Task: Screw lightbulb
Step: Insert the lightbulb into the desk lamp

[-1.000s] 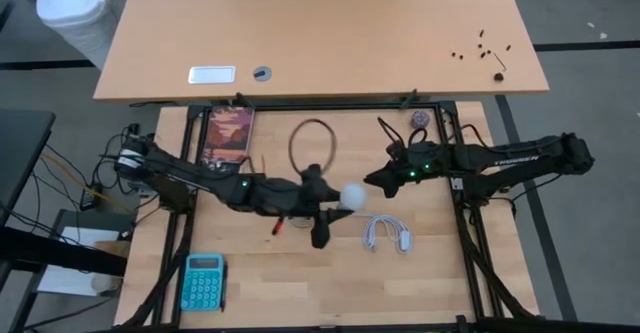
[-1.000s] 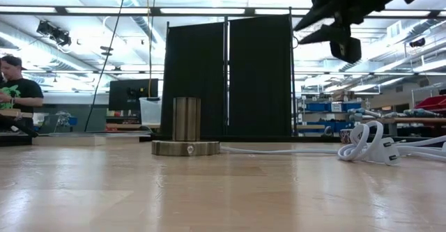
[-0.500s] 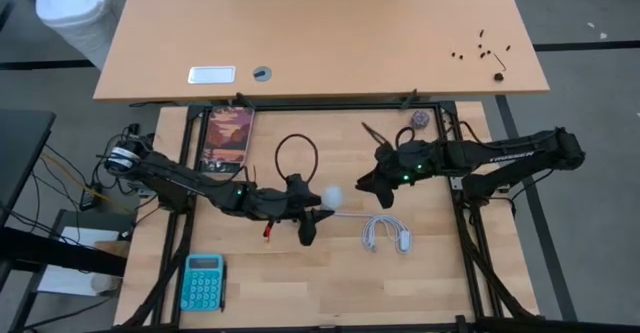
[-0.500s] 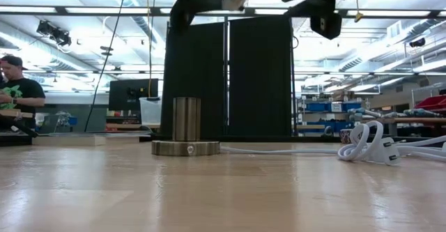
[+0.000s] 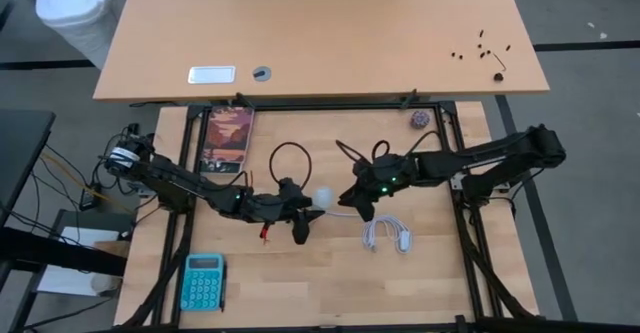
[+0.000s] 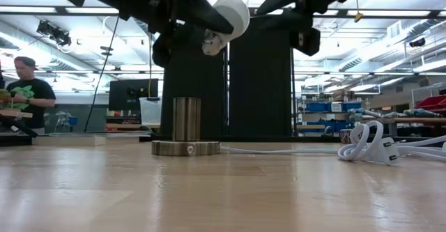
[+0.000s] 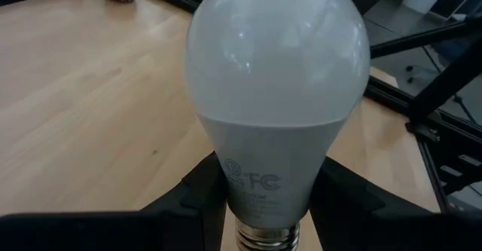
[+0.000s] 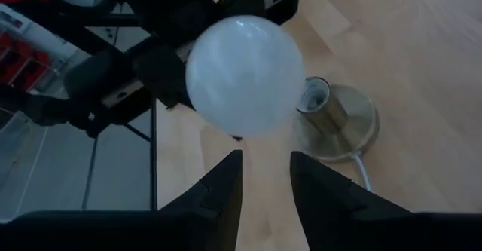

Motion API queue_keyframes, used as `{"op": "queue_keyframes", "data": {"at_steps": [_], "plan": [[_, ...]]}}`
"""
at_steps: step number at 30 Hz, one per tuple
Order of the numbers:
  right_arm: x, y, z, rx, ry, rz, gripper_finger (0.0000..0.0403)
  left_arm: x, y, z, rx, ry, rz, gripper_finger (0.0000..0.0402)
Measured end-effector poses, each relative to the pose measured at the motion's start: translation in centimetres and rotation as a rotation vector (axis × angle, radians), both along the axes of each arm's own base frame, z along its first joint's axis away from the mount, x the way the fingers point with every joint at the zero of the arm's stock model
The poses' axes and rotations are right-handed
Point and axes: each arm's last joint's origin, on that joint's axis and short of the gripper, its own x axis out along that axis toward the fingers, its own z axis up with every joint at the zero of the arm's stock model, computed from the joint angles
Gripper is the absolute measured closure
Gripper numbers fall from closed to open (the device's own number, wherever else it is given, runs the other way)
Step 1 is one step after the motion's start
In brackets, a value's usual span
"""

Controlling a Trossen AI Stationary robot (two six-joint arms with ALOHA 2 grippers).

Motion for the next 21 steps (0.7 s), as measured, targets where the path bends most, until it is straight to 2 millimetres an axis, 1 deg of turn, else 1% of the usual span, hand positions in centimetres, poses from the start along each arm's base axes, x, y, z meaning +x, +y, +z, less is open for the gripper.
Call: {"op": "queue_keyframes", "data": {"at_steps": [3, 9, 14, 16, 21], "plan": [[0.5, 0.0, -0.6, 0.000, 0.013, 0.000, 0.0281, -0.1, 0.0, -0.2, 0.004, 0.005, 0.000, 0.0243], [1.5, 0.0, -1.7, 0.002, 0.045, 0.004, 0.0281, -1.0, 0.4, -1.6, 0.034, 0.049, 0.041, 0.0243], [3.2, -0.1, -1.3, -0.015, 0.053, 0.010, 0.0281, -1.8, 0.7, -2.6, 0.047, 0.054, 0.065, 0.0243], [4.1, -0.2, -1.1, -0.028, 0.056, 0.016, 0.0281, -1.9, 0.8, -2.7, 0.037, 0.023, 0.067, 0.0243], [5.7, -0.8, -1.4, -0.050, 0.127, 0.010, 0.0281, -2.3, 0.9, -3.1, 0.031, -0.011, 0.080, 0.0243]]}}
